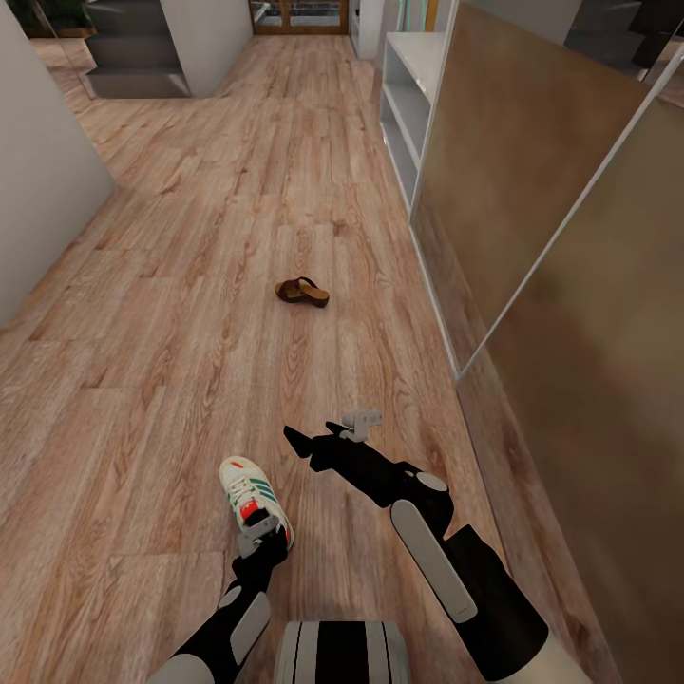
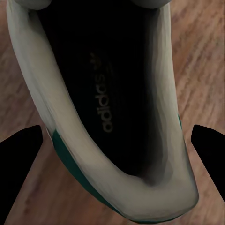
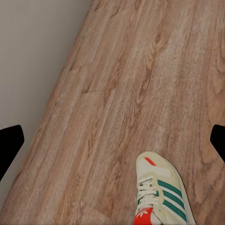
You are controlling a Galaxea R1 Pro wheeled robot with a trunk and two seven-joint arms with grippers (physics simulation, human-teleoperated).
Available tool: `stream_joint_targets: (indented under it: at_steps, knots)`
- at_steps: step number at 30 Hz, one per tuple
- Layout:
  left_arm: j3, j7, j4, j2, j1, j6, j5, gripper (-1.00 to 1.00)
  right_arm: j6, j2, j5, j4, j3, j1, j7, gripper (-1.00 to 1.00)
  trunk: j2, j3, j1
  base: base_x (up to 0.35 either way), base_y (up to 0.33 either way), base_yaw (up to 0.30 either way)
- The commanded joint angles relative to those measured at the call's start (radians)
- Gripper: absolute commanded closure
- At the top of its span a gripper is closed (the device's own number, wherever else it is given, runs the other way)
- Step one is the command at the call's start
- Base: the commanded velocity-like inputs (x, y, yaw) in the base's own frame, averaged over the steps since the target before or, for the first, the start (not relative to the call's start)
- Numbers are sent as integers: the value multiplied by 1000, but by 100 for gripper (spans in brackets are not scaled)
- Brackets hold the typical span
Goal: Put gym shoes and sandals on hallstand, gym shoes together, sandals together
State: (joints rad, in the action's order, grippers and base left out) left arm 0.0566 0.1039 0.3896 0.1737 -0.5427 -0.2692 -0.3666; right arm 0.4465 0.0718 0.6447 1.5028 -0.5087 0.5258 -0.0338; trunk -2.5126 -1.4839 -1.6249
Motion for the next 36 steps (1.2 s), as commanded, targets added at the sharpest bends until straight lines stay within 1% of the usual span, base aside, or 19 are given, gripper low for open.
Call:
stream_joint_targets:
  at_steps: [1, 8, 9, 12, 14, 16, 20, 22, 23, 25, 26, 28, 29, 30, 31, 32, 34, 35, 36]
  knots:
    - [3, -1, 2, 1, 0, -2, -2, 100, 5, 0, 3, 1, 0, 0, -2, -100, 0, -1, 0, 0, 0, 0]
    - [-7, -7, 50, 1, 2, 12, 6, 100, 4, -3, 0, 1, -6, 0, -3, -100, 1, 26, 3, 0, 0, 0]
    - [-8, -8, 83, -8, 3, 28, 9, 100, 3, -6, 0, 1, -4, 0, -3, -100, 2, 30, 4, 0, 0, 0]
    - [-9, -9, 106, -26, 4, 60, 9, 100, 3, -8, 0, 1, -3, 0, -3, -100, 2, 42, 5, 0, 0, 0]
    - [-9, -11, 130, -43, 5, 101, 10, 100, 4, -9, 0, 0, -2, 0, -3, -100, 3, 50, 6, 0, 0, 0]
    - [-9, -12, 143, -50, 5, 118, 10, 100, 4, -9, 0, 0, -3, 0, -2, -100, 3, 57, 7, 0, 0, 0]
    - [-9, -15, 175, -76, 6, 154, 11, 100, 5, -9, 0, -1, -3, 0, -1, -100, 4, 73, 9, 0, 0, 0]
    - [-10, -17, 184, -94, 5, 169, 11, 100, 5, -9, 0, -1, -3, 0, 0, -100, 5, 81, 10, 0, 0, 0]
    - [-11, -19, 188, -113, 4, 189, 17, 100, 6, -10, -3, -2, -3, 0, -1, -100, 5, 84, 10, 0, 0, 0]
    - [-12, -21, 189, -126, 4, 201, 36, 100, 5, -13, -6, -5, -4, 0, -4, -100, 5, 92, 11, 0, 0, 0]
    - [-12, -23, 189, -134, 4, 206, 56, 100, 5, -16, -8, -6, -4, -1, -6, -100, 6, 96, 11, 0, 0, 0]
    - [-12, -31, 190, -141, 4, 209, 81, 100, 5, -20, -9, -8, -5, -1, -7, -100, 6, 104, 12, 0, 0, 0]
    - [-11, -58, 188, -149, 5, 212, 125, 100, 5, -23, -10, -9, -6, -1, -8, -100, 6, 108, 13, 0, 0, 0]
    - [-11, -90, 187, -155, 6, 213, 160, 100, 5, -25, -11, -10, -6, -1, -9, -100, 7, 112, 13, 0, 0, 0]
    - [-9, -141, 187, -164, 12, 214, 204, 100, 5, -26, -12, -11, -6, -1, -10, -100, 7, 115, 14, 0, 0, 0]
    - [-8, -167, 187, -171, 16, 215, 222, 100, 5, -27, -15, -11, -7, -1, -11, -100, 7, 119, 14, 0, 0, 0]
    - [-7, -185, 187, -179, 20, 215, 233, 100, 5, -28, -19, -12, -7, -1, -11, -100, 7, 127, 15, 0, 0, 0]
    - [-7, -202, 186, -194, 23, 214, 243, 100, 5, -29, -31, -13, -7, -1, -12, -100, 8, 131, 15, 0, 0, 0]
    - [-7, -206, 185, -200, 24, 214, 245, 100, 5, -29, -35, -13, -7, -1, -12, -100, 8, 135, 16, 0, 0, 0]
